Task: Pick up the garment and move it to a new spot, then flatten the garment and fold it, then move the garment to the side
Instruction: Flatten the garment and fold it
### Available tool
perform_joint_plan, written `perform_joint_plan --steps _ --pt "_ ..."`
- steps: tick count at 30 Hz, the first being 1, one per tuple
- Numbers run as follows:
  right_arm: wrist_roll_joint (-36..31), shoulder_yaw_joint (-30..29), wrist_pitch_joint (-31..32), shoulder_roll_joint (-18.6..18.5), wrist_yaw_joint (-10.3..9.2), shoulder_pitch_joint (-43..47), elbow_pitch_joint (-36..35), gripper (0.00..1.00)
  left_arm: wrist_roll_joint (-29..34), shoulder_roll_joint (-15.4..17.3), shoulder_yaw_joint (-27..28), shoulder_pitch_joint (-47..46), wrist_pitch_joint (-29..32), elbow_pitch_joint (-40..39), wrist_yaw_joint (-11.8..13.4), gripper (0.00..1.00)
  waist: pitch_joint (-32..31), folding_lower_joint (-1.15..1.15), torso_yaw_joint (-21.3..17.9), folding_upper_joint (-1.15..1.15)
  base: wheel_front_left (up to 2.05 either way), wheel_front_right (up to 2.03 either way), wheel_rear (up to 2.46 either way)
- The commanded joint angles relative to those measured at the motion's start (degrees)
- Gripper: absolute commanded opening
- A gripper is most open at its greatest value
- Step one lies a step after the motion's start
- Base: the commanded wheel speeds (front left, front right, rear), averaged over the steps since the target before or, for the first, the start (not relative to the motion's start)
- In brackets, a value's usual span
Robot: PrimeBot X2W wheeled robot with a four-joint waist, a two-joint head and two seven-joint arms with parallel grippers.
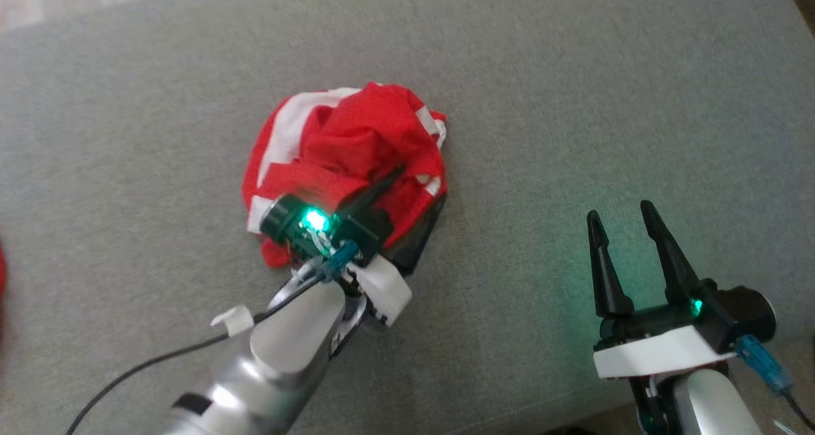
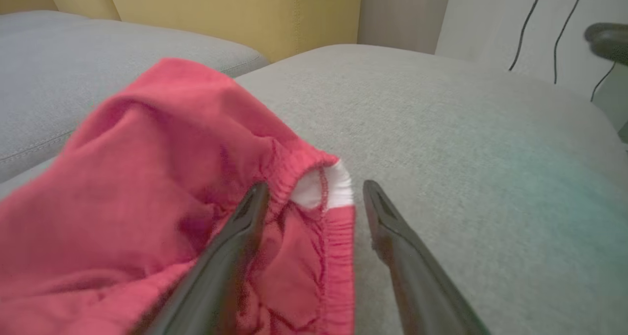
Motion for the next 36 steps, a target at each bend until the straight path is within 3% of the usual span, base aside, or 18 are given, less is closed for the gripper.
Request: perform_joint_plan --steps 1,11,12,13,15,17,21,32,36 --pt "0.6 1.0 -0.3 -0.3 0.44 -1.5 -1.9 1.0 -1.3 0.0 -0.1 -3.1 -0.5 0.4 1.8 1.0 2.5 -0.02 -1.8 0.0 0.0 0.0 0.0" --pt "1.3 0.7 -0.3 -0.3 0.44 -2.1 -1.5 1.0 -5.5 0.0 -8.5 -7.0 -1.7 5.4 6.2 1.0 2.2 -0.02 -2.5 0.0 0.0 0.0 0.0" --pt "1.4 0.6 -0.3 -0.3 0.44 -2.0 -1.5 1.0 -5.9 0.0 -9.1 -7.1 -1.8 5.5 6.6 0.87 2.0 -0.02 -2.5 0.0 0.0 0.0 0.0" --pt "1.5 0.6 -0.3 -0.3 0.44 -2.0 -1.4 1.0 -6.4 0.0 -9.6 -7.1 -1.9 5.5 7.0 0.85 1.9 -0.02 -2.6 0.0 0.0 0.0 0.0" --pt "1.6 0.6 -0.3 -0.3 0.44 -1.8 -1.4 1.0 -7.2 0.0 -10.7 -6.9 -2.0 5.3 8.0 0.97 1.7 -0.02 -2.7 0.0 0.0 0.0 0.0" --pt "1.6 0.6 -0.3 -0.3 0.44 -1.7 -1.4 1.0 -7.4 0.0 -11.3 -6.8 -2.0 4.9 8.5 1.0 1.6 -0.02 -2.8 0.0 0.0 0.0 0.0" --pt "1.7 0.5 -0.3 -0.3 0.44 -1.1 -1.3 1.0 -9.0 0.0 -13.4 -5.2 -2.0 1.7 10.2 1.0 1.3 -0.02 -3.1 0.0 0.0 0.0 0.0" --pt "2.1 1.0 -0.3 -0.3 0.44 -1.0 -1.1 1.0 -14.0 0.0 -16.4 -2.8 1.8 -0.3 8.1 1.0 1.1 -0.02 -3.6 0.0 0.0 0.0 0.0" --pt "2.2 1.1 -0.3 -0.3 0.44 -1.0 -1.0 1.0 -12.4 0.1 -15.8 -4.8 0.0 1.3 11.1 1.0 1.2 -0.02 -3.9 0.0 0.0 0.0 0.0"
